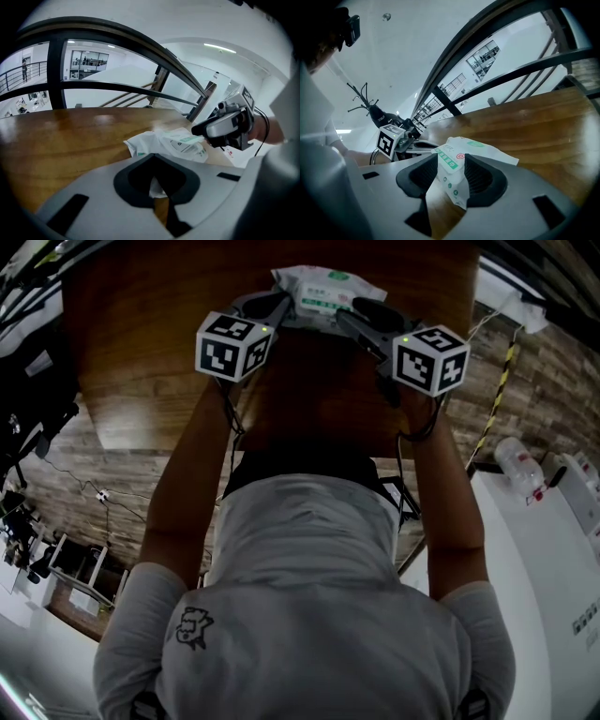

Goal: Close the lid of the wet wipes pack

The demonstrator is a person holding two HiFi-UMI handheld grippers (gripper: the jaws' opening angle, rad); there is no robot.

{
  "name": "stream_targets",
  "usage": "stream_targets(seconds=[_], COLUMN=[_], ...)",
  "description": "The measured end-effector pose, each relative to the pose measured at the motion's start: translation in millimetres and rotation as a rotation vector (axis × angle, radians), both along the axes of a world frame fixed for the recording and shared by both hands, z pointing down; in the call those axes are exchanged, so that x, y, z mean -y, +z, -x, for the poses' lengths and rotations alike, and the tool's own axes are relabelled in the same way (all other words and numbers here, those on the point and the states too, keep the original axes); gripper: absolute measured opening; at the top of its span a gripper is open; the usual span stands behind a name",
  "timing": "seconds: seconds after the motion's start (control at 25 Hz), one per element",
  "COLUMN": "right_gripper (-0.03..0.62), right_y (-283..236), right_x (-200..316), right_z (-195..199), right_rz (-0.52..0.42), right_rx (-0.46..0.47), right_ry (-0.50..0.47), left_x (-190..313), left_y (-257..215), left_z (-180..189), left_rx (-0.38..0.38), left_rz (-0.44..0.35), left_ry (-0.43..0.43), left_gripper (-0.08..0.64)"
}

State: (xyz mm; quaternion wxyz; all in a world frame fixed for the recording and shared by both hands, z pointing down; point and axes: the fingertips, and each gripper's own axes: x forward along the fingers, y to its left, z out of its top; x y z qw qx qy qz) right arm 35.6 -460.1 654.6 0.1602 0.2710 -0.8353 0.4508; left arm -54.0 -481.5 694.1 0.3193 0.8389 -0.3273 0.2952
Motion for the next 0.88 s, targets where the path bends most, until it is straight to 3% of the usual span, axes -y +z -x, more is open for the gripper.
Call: stream_targets(seconds=[0.44,0.88], right_gripper=[0.173,0.172], right_y=[19,30], right_x=[-2,-1], right_z=[16,21], right_rz=[-0.071,-0.109], right_rx=[-0.203,-0.345], right_ry=[-0.070,-0.062], left_x=[0,-1], left_y=[-1,2], left_z=[0,3], left_rx=[0.005,0.011], left_rz=[-0.001,-0.006], left_ry=[0.003,0.008], left_gripper=[0.014,0.014])
